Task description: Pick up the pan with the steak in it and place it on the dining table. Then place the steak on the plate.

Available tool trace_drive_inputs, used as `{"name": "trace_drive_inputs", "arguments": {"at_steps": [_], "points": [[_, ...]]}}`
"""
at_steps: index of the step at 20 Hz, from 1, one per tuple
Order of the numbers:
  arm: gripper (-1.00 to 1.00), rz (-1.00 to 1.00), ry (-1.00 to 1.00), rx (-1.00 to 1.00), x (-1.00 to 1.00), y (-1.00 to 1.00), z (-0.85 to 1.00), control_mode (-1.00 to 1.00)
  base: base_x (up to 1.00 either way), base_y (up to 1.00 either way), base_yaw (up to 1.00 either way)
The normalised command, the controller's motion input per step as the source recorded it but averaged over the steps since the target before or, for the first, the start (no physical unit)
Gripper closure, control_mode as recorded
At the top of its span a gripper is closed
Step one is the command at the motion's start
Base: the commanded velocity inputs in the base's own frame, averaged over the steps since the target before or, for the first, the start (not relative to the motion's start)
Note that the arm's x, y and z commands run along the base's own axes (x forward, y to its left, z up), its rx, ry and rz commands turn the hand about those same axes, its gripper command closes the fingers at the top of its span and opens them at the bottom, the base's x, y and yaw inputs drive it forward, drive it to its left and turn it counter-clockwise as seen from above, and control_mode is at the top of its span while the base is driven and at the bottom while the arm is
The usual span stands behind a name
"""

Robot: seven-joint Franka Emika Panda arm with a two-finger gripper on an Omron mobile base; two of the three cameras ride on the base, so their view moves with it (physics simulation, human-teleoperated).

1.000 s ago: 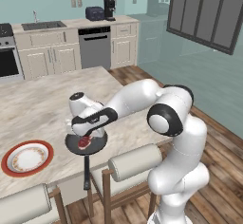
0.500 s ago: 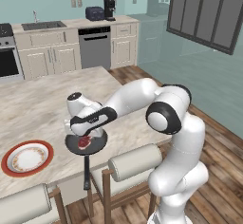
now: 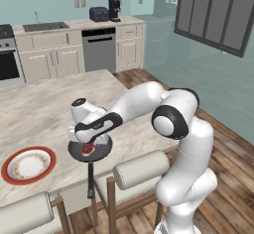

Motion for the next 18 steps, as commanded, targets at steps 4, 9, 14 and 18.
{"name": "trace_drive_inputs", "arguments": {"at_steps": [4,9,14,18], "points": [[-1.00,0.00,0.00,0.00,0.01,-0.03,-0.01,-1.00,0.00,0.00,0.00],[-1.00,0.00,0.00,0.00,0.06,-0.03,-0.01,-1.00,0.00,0.00,0.00],[-1.00,0.00,0.00,0.00,0.05,-0.01,-0.03,-1.00,0.00,0.00,0.00],[-1.00,-0.04,0.00,0.00,0.32,0.00,-0.07,-1.00,0.00,0.00,0.00]]}}
